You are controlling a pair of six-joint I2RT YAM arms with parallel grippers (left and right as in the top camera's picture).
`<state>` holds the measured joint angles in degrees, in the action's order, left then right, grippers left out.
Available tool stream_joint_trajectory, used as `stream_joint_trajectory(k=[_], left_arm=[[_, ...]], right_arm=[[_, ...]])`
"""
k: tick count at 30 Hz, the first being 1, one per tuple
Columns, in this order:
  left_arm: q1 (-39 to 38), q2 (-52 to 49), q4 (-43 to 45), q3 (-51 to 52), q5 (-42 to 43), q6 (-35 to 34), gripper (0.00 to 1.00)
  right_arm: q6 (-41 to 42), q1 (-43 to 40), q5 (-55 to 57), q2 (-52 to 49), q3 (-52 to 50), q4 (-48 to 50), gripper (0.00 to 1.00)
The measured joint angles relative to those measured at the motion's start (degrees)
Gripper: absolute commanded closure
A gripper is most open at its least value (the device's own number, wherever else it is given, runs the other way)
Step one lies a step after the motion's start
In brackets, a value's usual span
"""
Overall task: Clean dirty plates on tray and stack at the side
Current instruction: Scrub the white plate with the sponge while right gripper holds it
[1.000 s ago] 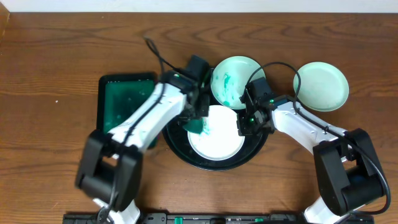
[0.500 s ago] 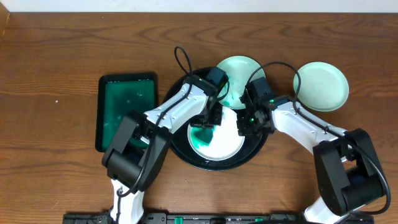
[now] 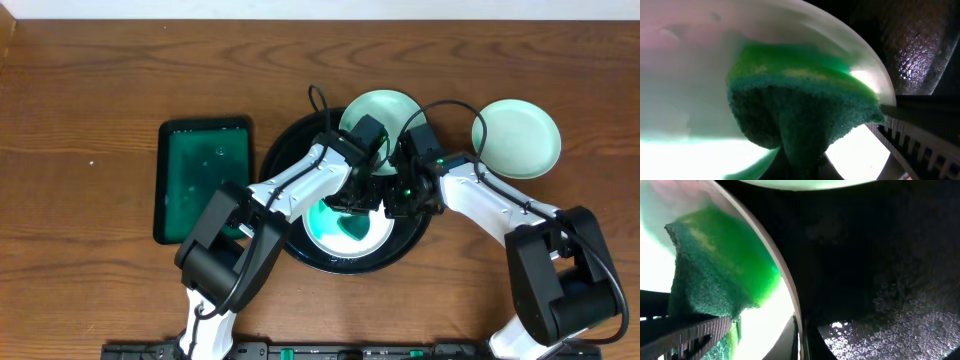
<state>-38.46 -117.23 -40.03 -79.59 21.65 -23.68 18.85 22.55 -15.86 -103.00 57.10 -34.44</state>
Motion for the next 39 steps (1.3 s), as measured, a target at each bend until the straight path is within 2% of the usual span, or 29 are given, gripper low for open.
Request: stream_joint_trajectory(k=[7, 11, 17, 23, 27, 32, 39], left_arm=[[1.3, 0.0, -1.8, -0.6, -3.0, -4.8, 0.93], [5.1, 0.0, -4.3, -1.1, -7.3, -6.5, 0.93], [10.1, 0.0, -8.8, -1.2, -10.9, -6.5, 0.93], [11.1, 0.0, -10.7, -1.4, -11.2, -4.2, 0.93], [11.0, 0.0, -11.0, -1.4, -9.0, 1.3, 0.93], [9.7, -0.4, -10.2, -1.2, -2.5, 6.8, 0.93], [4.9, -1.0, -4.6, -0.4, 6.4, 8.3, 0.93]], right_arm=[[0.0, 0.1, 0.0, 0.0, 0.1, 0.0, 0.99], [0.0, 0.1, 0.0, 0.0, 0.1, 0.0, 0.99], [0.0, 0.2, -0.7, -0.1, 0.1, 0.0, 0.99], [0.0, 0.2, -1.1, -0.2, 0.1, 0.2, 0.99], [0.0, 0.2, -1.1, -0.2, 0.1, 0.2, 0.99], [0.0, 0.2, -1.1, -0.2, 0.1, 0.2, 0.99], [0.0, 0.2, -1.0, -0.2, 0.1, -0.3, 0.99]])
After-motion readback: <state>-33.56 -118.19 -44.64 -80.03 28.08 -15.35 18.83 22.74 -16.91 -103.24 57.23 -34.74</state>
